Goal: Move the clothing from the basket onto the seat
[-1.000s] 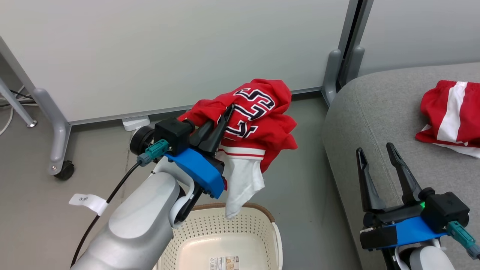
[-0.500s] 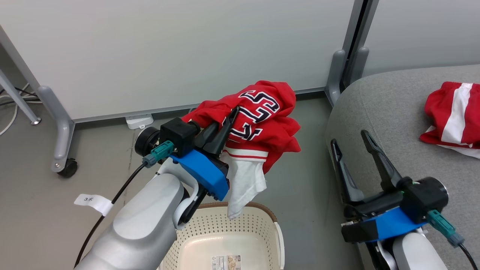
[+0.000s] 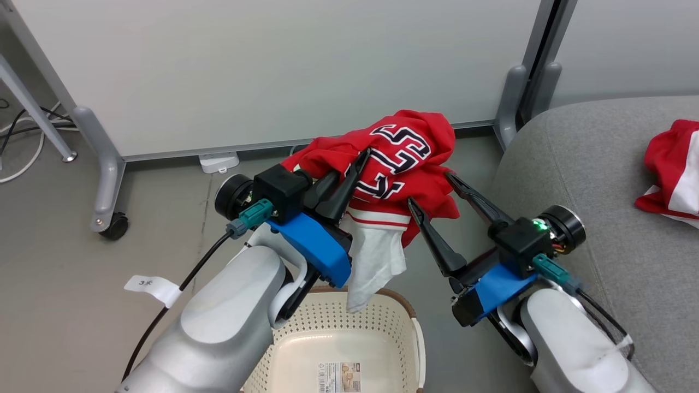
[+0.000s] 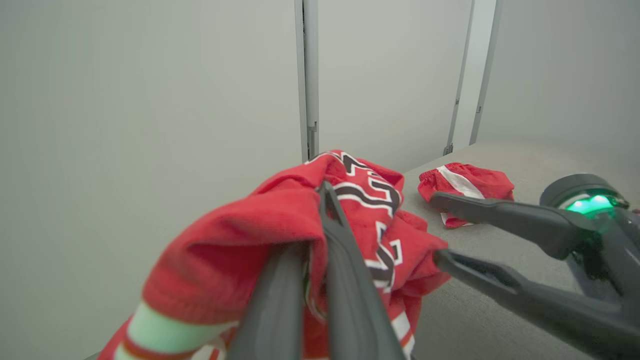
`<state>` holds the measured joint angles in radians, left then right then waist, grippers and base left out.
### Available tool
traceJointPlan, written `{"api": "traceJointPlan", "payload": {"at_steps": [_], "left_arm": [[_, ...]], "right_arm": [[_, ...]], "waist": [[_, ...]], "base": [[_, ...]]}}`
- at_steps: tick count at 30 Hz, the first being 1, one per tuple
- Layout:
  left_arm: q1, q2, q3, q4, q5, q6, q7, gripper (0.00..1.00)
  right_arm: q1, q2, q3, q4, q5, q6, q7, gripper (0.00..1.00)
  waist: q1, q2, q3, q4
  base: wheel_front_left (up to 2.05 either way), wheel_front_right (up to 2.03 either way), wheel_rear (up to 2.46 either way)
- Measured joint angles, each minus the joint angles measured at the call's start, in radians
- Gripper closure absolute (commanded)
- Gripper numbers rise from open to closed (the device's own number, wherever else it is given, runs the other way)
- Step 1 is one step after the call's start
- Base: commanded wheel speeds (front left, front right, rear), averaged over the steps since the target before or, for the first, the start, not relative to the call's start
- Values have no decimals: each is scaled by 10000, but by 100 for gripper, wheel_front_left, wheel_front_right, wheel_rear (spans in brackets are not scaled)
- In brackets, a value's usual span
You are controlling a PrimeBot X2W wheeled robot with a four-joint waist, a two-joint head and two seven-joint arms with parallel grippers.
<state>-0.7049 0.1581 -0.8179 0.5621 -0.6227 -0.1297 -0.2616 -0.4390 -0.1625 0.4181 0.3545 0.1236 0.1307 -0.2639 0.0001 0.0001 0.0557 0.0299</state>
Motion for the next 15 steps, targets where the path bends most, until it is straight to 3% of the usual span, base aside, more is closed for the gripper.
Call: {"api": "traceJointPlan", "payload": {"at_steps": [7, 14, 15], "left_arm": [[-54, -94, -19, -111, 88, 0, 0, 100], [-55, -151, -56, -213, 155, 0, 0, 100], [-55, -151, -59, -222, 155, 0, 0, 100]], "right_arm": [[-1039, 12, 780, 1657, -73, 0, 0, 0], [-1834, 546, 1087, 2734, 253, -2, 0, 0], [-1918, 617, 1127, 2824, 364, -2, -2, 22]], "waist": [[0, 0, 127, 149], [0, 0, 173, 88], [0, 0, 184, 83]], "base": [[0, 0, 0], [0, 0, 0], [0, 0, 0]]}}
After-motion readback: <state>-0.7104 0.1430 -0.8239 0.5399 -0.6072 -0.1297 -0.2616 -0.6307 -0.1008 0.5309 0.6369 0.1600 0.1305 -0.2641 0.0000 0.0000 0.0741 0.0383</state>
